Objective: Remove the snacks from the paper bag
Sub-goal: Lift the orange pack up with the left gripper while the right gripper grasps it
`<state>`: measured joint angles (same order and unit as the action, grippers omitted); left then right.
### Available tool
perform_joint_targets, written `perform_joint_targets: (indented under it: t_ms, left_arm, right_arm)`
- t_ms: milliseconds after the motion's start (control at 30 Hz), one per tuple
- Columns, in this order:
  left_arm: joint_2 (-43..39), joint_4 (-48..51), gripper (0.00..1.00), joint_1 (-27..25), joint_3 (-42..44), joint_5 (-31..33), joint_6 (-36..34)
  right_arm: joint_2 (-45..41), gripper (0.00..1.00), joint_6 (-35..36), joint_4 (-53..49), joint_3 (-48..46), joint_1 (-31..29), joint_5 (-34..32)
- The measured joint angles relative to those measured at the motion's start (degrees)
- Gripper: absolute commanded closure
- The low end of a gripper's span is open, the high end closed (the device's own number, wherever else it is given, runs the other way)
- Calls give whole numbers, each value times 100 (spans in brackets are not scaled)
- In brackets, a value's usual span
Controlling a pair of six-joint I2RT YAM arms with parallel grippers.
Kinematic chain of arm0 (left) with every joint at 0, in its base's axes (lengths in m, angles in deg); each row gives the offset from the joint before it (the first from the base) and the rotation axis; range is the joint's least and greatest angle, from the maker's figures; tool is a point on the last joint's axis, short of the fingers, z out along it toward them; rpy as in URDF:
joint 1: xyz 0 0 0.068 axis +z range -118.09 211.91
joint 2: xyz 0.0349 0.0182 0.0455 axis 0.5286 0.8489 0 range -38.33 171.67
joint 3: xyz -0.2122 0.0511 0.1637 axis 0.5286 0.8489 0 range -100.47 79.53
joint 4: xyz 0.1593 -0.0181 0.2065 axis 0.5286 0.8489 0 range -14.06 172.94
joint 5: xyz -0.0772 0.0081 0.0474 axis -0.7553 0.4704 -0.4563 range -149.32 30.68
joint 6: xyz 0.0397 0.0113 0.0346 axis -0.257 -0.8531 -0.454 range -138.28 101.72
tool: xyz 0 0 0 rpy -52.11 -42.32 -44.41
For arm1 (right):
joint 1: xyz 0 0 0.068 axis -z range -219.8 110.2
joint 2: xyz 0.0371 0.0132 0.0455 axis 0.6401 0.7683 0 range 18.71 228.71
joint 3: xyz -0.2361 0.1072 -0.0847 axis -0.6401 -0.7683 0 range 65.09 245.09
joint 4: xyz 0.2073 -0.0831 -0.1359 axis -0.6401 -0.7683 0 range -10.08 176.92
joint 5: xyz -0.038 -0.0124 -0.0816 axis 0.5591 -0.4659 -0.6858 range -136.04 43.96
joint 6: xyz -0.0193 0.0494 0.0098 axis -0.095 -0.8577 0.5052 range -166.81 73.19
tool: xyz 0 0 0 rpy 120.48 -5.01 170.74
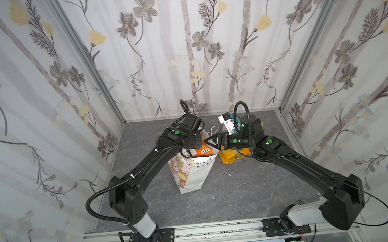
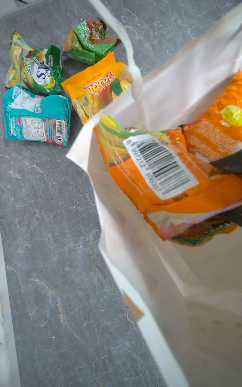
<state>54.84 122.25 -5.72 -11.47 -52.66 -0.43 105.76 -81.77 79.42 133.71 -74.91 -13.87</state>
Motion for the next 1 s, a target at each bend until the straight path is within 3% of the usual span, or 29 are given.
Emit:
perform_joint_targets:
  t_ms: [167,300,467,700,1000]
  left_arm:
    - [-254,-505,100,96,417,-22,-35]
    - [-442,-907,100,157,623,-212,-31]
    - [-741,-1502,100,157,984,-463,-39]
    - [-1128,-2170,100,179,1451,-540,-131]
    - [-1480,-2721,100,232,1871,-535,-131]
  right_arm:
    - [-323,7,70,-44,85,-13,-214]
    - [-610,2,249,-31,59,-11,-868]
    - [-442,7,313,-85,-146,20,-1458]
    - [17,19,251,-179,-170,-127,-1314]
    - [87,17,199,-83,-170,-317,-1147]
